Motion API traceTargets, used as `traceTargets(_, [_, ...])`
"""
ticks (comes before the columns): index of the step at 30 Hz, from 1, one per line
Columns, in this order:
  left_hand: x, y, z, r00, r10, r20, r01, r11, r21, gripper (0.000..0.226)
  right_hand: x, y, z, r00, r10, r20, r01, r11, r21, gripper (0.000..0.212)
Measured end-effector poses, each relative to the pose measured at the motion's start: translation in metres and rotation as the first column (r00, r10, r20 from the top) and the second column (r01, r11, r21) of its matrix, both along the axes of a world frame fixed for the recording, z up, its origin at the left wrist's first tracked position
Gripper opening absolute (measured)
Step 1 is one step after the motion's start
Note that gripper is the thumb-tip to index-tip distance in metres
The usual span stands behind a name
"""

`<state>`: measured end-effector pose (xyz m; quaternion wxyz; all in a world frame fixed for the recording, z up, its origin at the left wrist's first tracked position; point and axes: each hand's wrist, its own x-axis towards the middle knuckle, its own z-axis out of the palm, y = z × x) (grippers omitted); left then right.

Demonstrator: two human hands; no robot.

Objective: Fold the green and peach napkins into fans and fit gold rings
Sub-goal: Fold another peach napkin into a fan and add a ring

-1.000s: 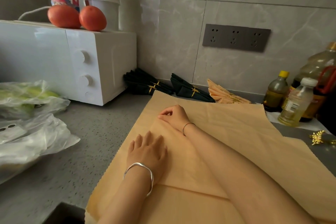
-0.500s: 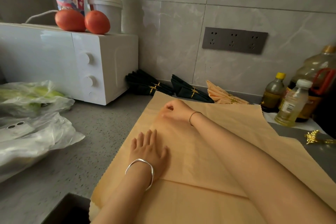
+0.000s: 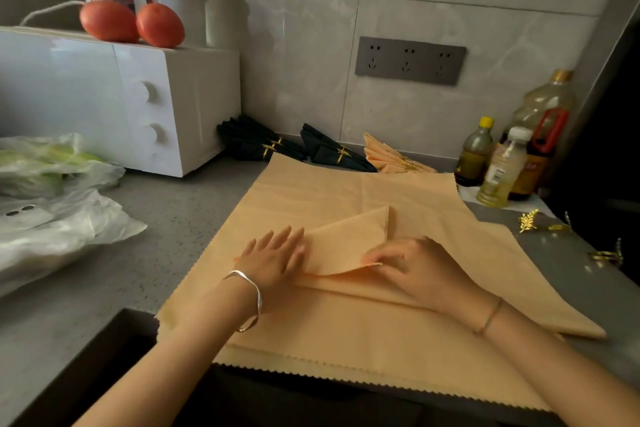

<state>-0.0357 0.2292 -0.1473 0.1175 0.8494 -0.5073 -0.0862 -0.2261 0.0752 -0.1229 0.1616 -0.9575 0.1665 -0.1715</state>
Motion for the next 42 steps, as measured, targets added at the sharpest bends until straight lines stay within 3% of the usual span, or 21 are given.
traceTargets(3, [-0.015,-0.001,-0.008,0.995,-0.002,0.104,-0.008,0.996,0.089,0.053,-0.021,0.001,-0.010,1.000,-0.012,0.001,0.012,1.000,0.029,0.018])
traceTargets(8, [-0.024,-0.001,-0.014,0.986,0.008,0.168,-0.025,0.994,0.102,0.054,-0.030,-0.003,-0.018,1.000,-0.023,-0.016,0.024,1.000,0.020,0.021])
traceTargets(18, [-0.030,0.001,-0.015,0.990,0.014,0.143,-0.030,0.994,0.104,0.055,-0.039,-0.003,-0.025,0.998,-0.020,-0.065,0.023,0.999,0.045,0.021])
traceTargets(29, [-0.007,-0.040,-0.008,1.000,0.016,-0.013,-0.016,0.999,0.034,0.050,-0.038,0.000,-0.025,0.998,-0.033,-0.045,0.033,0.999,0.006,0.024])
traceTargets(35, [-0.010,-0.043,-0.019,0.993,0.031,0.117,-0.038,0.997,0.064,0.052,-0.019,-0.002,-0.006,0.990,-0.070,-0.124,0.062,0.995,-0.073,0.040])
traceTargets(38, [-0.010,-0.044,-0.020,0.990,0.036,0.138,-0.046,0.996,0.071,0.054,0.018,-0.006,-0.004,0.997,-0.021,-0.072,0.020,1.000,-0.018,0.031])
traceTargets(42, [-0.010,-0.045,-0.021,0.987,0.035,0.157,-0.047,0.996,0.076,0.054,0.072,-0.011,-0.018,0.963,0.059,-0.263,-0.078,0.995,-0.063,0.047])
